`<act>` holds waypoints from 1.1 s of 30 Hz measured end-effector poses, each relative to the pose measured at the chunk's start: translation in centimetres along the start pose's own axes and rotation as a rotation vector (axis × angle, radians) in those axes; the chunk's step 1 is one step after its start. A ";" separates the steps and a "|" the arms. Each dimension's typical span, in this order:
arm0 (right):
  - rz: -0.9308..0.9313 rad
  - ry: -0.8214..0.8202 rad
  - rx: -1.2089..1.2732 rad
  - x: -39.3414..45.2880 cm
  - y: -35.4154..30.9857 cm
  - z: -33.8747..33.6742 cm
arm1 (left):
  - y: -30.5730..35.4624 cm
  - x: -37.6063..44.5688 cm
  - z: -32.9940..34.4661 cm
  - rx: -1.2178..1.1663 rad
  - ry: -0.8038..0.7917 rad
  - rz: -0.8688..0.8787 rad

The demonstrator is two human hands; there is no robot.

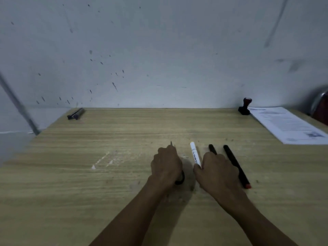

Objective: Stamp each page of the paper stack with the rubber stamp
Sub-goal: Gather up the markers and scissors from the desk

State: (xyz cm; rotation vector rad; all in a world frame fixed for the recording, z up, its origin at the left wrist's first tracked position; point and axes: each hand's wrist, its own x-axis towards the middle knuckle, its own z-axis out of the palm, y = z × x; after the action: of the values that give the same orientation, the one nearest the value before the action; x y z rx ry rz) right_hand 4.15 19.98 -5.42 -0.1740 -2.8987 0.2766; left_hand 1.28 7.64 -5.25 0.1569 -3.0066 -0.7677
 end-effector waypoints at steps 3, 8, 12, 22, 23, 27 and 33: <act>-0.012 -0.001 -0.034 -0.2 0.2 0.2 | 0.7 -0.5 0.6 0.111 -0.021 0.020; -0.017 0.031 -0.030 -0.2 0.2 0.4 | 1.1 -0.6 1.5 0.217 -0.006 0.076; -0.004 0.049 0.010 -0.2 0.2 0.8 | 1.3 -0.6 1.8 0.210 0.038 0.079; 0.008 0.032 0.048 -0.2 0.4 0.9 | 1.0 -0.6 2.0 0.204 0.032 0.092; 0.006 0.028 0.050 -0.1 0.4 0.8 | 1.0 -0.6 1.9 0.201 0.031 0.094; 0.014 0.010 0.040 -0.2 0.3 0.1 | 0.8 -0.5 1.5 0.175 0.006 0.092; -0.043 0.083 0.090 0.1 -0.8 -1.1 | -1.0 0.4 0.2 0.110 0.060 0.065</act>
State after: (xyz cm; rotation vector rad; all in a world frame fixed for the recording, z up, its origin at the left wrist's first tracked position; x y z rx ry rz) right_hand 4.23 19.39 -4.21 -0.1058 -2.7971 0.3824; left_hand 0.93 6.82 -5.85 0.0825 -2.9812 -0.5812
